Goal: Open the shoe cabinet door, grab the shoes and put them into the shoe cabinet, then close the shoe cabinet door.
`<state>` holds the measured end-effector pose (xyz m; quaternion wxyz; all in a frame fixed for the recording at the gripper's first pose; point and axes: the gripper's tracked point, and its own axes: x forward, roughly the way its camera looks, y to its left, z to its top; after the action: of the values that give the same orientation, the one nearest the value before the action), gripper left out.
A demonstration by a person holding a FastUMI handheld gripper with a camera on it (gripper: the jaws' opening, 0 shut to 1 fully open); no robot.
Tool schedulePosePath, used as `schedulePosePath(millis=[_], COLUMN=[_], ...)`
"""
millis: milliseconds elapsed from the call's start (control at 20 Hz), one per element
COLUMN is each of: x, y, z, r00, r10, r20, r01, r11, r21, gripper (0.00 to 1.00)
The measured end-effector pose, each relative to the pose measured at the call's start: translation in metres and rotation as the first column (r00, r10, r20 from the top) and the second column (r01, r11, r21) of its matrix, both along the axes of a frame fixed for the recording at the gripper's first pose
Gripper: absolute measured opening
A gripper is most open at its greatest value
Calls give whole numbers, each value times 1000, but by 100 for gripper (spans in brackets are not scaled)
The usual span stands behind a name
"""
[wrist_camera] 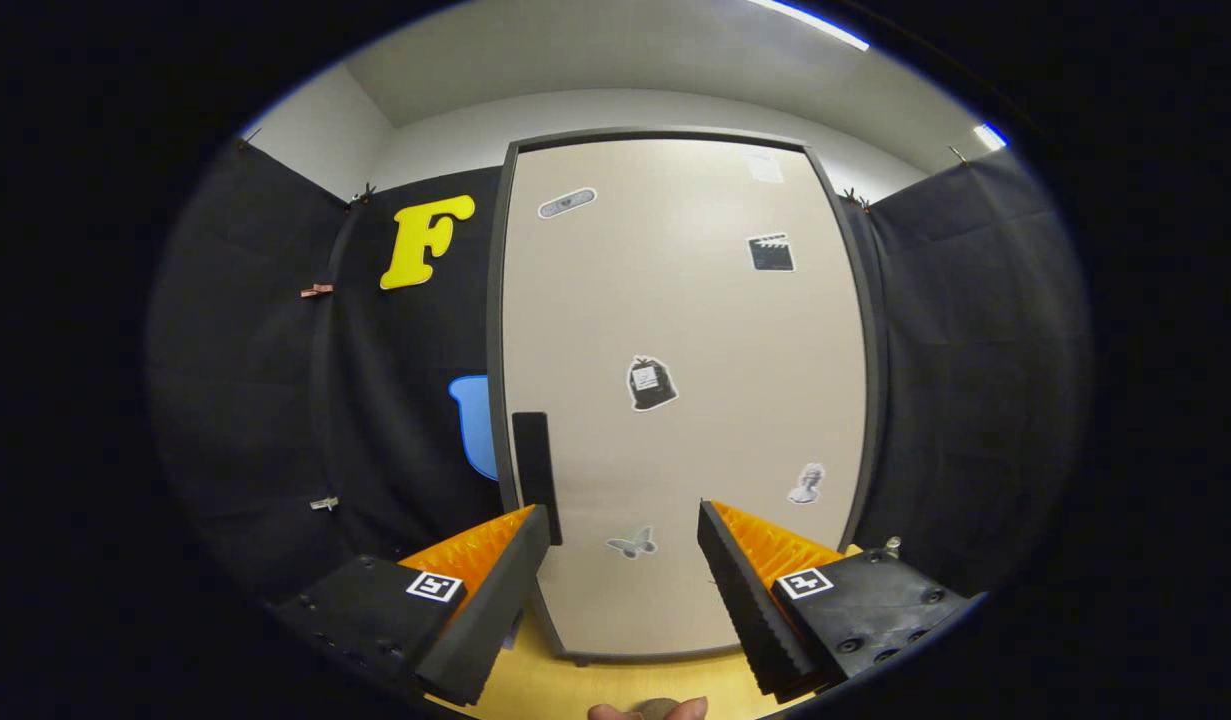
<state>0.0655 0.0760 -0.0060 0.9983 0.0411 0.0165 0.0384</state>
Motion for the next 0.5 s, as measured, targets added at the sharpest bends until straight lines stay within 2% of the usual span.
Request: schedulePosePath(millis=[350,500], x=[71,91], y=[55,67], z=[-26,-30], r00=[997,997], r10=[41,35], r20=[-61,-62], r01=[-39,-33], r11=[999,999], r21=[33,23], gripper=[99,89])
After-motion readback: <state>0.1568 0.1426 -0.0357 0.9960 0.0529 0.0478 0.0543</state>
